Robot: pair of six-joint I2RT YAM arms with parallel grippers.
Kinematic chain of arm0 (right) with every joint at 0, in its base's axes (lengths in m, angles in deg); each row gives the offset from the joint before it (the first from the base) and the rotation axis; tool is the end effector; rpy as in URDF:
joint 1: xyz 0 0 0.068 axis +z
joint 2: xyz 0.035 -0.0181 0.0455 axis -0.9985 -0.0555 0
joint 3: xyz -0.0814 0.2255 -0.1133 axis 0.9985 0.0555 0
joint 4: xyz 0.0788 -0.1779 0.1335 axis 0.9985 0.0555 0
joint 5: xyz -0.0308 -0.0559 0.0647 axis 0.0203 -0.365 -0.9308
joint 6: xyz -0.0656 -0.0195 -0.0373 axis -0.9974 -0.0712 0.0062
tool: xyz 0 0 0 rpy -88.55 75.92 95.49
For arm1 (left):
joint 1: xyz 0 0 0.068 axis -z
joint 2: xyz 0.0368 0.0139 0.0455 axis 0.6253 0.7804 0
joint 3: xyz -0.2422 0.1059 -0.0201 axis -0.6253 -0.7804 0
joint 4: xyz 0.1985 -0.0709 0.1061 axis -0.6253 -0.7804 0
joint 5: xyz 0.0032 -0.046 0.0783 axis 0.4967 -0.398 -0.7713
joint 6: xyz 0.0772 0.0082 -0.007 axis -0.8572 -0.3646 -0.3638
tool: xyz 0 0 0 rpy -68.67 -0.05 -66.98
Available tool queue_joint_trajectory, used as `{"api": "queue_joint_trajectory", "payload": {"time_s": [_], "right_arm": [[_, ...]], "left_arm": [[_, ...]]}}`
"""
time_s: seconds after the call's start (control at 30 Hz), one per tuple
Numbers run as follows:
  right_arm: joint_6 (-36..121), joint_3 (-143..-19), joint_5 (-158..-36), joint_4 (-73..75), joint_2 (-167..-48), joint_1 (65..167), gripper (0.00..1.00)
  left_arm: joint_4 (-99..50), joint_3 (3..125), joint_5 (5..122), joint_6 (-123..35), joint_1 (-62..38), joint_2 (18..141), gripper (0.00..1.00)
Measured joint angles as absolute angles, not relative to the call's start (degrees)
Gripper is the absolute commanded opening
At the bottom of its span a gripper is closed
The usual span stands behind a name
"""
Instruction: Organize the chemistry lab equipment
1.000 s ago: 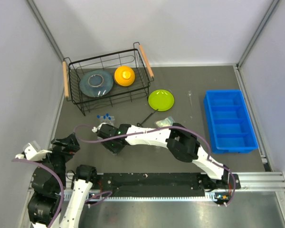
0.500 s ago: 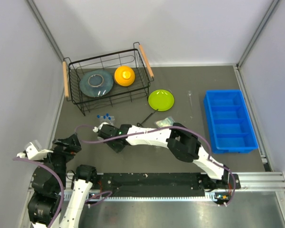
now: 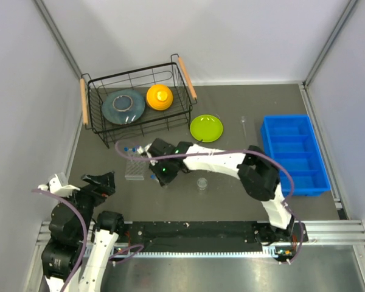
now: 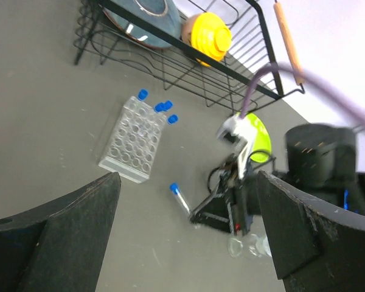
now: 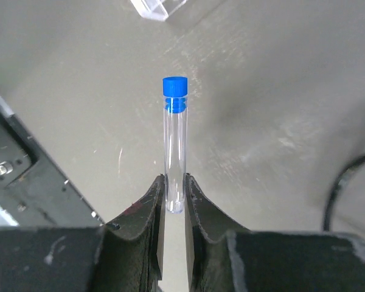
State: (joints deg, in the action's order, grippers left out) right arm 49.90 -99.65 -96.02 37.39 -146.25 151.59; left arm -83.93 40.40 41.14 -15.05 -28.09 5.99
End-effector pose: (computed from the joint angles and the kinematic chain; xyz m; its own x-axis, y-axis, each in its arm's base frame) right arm 0.1778 0.3967 0.1704 -0.5954 -0.6851 -0.4197 -0.7989 0.5601 0.2192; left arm 0.0079 0.0149 0.2962 -0.0927 -0.6291 -0.7718 -0.1536 0.7749 -0.6131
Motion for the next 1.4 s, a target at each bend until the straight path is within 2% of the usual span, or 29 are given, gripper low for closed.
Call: {"api": "queue_joint_trajectory", "payload": {"time_s": [0.3, 0.57, 0.7, 0.97, 1.23, 1.4], "right_arm": [[45.6, -95.0, -107.7, 34.1, -130.8, 143.9, 0.11], [39.7, -89.4, -117.0, 32.7, -121.3, 141.7, 0.12], [37.9, -88.3, -120.5, 32.8, -120.1, 141.7, 0.11], [35.6, -88.3, -124.3, 32.7, -120.1, 141.7, 0.12], [34.2, -88.3, -125.8, 32.7, -120.1, 141.8, 0.12], [33.8, -88.3, -126.0, 33.0, -120.1, 141.8, 0.12]], "left_arm": [[-76.0, 33.0, 54.5, -7.2, -28.1, 7.0, 0.98], [-57.1, 18.8, 72.4, 6.7, -28.1, 14.5, 0.98], [-49.4, 15.5, 78.9, 11.8, -28.1, 19.1, 0.95], [-41.5, 15.2, 88.4, 14.5, -28.1, 27.2, 0.69], [-40.2, 14.8, 91.8, 14.5, -28.1, 28.9, 0.51], [-40.1, 14.8, 92.8, 14.4, -28.1, 29.0, 0.36]]}}
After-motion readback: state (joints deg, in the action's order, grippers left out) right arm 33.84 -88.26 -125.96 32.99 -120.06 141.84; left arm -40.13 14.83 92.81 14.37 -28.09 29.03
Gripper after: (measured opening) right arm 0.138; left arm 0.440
